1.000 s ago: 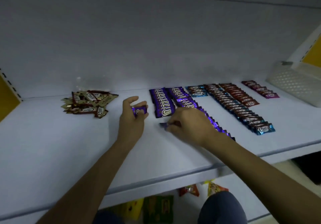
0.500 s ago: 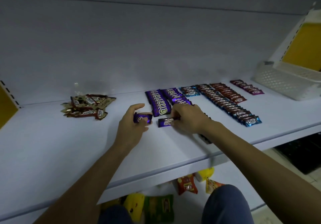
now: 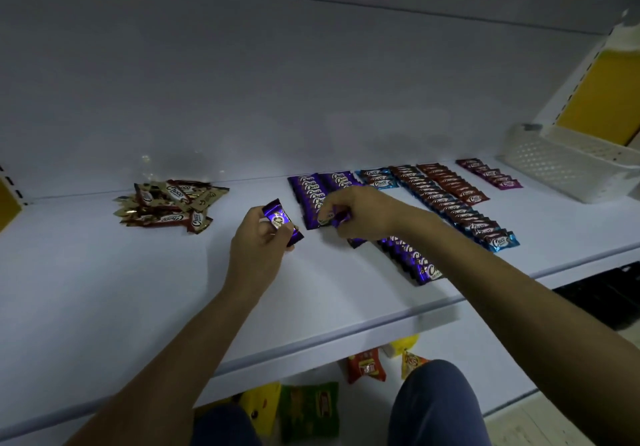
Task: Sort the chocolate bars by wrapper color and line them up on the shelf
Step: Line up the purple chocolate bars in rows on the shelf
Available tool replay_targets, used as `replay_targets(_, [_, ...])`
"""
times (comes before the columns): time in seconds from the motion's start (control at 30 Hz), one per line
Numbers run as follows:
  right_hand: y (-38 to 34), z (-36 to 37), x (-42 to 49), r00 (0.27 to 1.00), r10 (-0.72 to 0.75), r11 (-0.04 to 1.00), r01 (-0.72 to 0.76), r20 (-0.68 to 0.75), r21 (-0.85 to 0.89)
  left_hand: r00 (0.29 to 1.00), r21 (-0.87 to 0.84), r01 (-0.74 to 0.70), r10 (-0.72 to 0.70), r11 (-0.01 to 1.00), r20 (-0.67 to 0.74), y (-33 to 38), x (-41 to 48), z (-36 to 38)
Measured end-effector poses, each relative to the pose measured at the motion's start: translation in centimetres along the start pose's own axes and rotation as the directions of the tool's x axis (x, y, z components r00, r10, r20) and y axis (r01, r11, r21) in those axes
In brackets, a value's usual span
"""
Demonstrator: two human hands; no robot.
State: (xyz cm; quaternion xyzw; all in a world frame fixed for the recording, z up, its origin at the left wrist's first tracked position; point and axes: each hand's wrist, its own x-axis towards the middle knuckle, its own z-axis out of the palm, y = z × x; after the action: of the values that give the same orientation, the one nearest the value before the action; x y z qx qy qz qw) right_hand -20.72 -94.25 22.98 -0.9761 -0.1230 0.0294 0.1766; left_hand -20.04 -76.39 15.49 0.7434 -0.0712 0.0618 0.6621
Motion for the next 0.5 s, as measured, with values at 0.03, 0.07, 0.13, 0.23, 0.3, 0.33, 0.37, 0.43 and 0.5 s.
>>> replay_targets(0.03, [-0.3, 0.5, 0.6, 0.999, -0.015, 0.999, 0.017, 0.040, -0.044, 1.000, 0.007, -0.001, 0.001, 1.000, 0.000, 0.0, 0.0, 0.0])
replay_targets(0.07, [-0.5, 1.0, 1.1, 0.998, -0.013, 0.998, 0.016, 0.063, -0.059, 1.000, 0.005, -0.003, 0.003, 1.000, -0.004, 0.0, 0.0, 0.0])
replay_targets(0.13, [-0.8, 1.9, 1.6, 0.998, 0.001, 1.000, 0.000, 0.061, -0.019, 1.000, -0.011, -0.001, 0.001, 1.000, -0.011, -0.1, 0.0, 0.0])
replay_targets(0.23, [0.2, 2.5, 1.4, 0.996, -0.026, 0.999, 0.028, -0.084, 0.017, 1.000, -0.032, -0.005, 0.004, 0.999, -0.028, -0.3, 0.2, -0.1])
replay_targets(0.3, [1.2, 2.4, 1.1, 0.983, -0.041, 0.995, 0.024, -0.177, -0.095, 1.000, -0.042, 0.001, -0.002, 0.999, -0.023, -0.4, 0.2, -0.1])
replay_targets(0.33, [1.5, 2.5, 0.8, 0.982, -0.036, 0.990, 0.010, -0.183, -0.141, 1.000, -0.044, 0.009, -0.010, 0.999, -0.018, -0.4, 0.2, -0.1])
replay_targets(0.37, [1.7, 2.7, 0.6, 0.984, -0.023, 0.985, -0.007, -0.176, -0.170, 1.000, -0.043, 0.015, -0.016, 0.999, -0.016, -0.3, 0.1, -0.1])
replay_targets(0.43, [1.7, 3.2, 0.2, 0.985, -0.006, 0.976, -0.031, -0.172, -0.215, 1.000, -0.035, 0.007, -0.008, 0.999, -0.018, -0.5, 0.2, -0.1])
replay_targets(0.5, [1.7, 3.6, 0.3, 0.980, -0.002, 0.975, -0.042, -0.197, -0.220, 1.000, -0.025, -0.003, 0.003, 1.000, -0.024, -0.4, 0.2, -0.2])
